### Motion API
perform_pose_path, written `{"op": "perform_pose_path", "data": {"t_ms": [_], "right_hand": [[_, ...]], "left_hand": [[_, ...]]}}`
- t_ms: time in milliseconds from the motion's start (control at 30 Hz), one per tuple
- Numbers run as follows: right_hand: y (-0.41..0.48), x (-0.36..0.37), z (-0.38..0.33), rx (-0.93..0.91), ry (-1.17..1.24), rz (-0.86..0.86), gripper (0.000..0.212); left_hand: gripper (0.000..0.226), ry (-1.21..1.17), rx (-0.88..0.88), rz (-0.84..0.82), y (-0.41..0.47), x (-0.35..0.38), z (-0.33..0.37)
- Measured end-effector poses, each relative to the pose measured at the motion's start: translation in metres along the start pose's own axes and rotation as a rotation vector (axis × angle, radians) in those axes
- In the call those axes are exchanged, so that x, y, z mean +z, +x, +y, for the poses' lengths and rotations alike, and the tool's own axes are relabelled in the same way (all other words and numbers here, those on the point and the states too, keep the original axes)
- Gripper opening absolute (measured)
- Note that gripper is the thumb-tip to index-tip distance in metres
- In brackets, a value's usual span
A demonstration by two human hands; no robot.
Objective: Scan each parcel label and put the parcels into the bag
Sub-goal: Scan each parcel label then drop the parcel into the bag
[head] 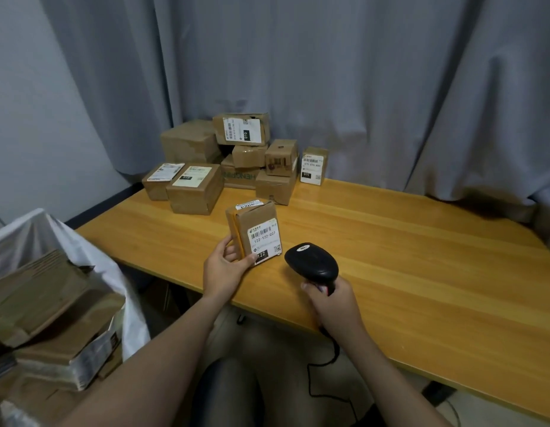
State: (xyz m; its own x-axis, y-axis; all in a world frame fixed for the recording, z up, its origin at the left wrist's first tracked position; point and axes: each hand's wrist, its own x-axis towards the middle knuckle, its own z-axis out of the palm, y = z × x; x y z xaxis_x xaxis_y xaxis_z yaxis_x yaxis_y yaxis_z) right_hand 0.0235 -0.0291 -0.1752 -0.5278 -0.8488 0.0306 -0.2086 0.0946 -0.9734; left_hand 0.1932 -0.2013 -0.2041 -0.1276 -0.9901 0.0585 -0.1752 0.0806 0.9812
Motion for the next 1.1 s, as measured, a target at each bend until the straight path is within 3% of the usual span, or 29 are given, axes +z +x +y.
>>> {"op": "perform_pose_path", "data": {"t_ms": [100, 833, 1100], "right_hand": [[-0.0025, -0.0021, 0.0051, -0.001, 0.016, -0.01, 0.021], [-0.0013, 0.0, 0.0088, -0.001, 0.025, -0.071, 0.013], [0.0011, 0.0046, 0.0069, 0.077, 0.118, 0.161, 0.014]], "left_hand": [[0.085, 0.02, 0.013, 0.021, -0.0018, 0.0019, 0.0005], [0.084, 0.111, 0.023, 0.049, 0.0018, 0.0036, -0.0027], [0.077, 0.115, -0.021, 0.055, 0.0004, 0.0011, 0.002]]}}
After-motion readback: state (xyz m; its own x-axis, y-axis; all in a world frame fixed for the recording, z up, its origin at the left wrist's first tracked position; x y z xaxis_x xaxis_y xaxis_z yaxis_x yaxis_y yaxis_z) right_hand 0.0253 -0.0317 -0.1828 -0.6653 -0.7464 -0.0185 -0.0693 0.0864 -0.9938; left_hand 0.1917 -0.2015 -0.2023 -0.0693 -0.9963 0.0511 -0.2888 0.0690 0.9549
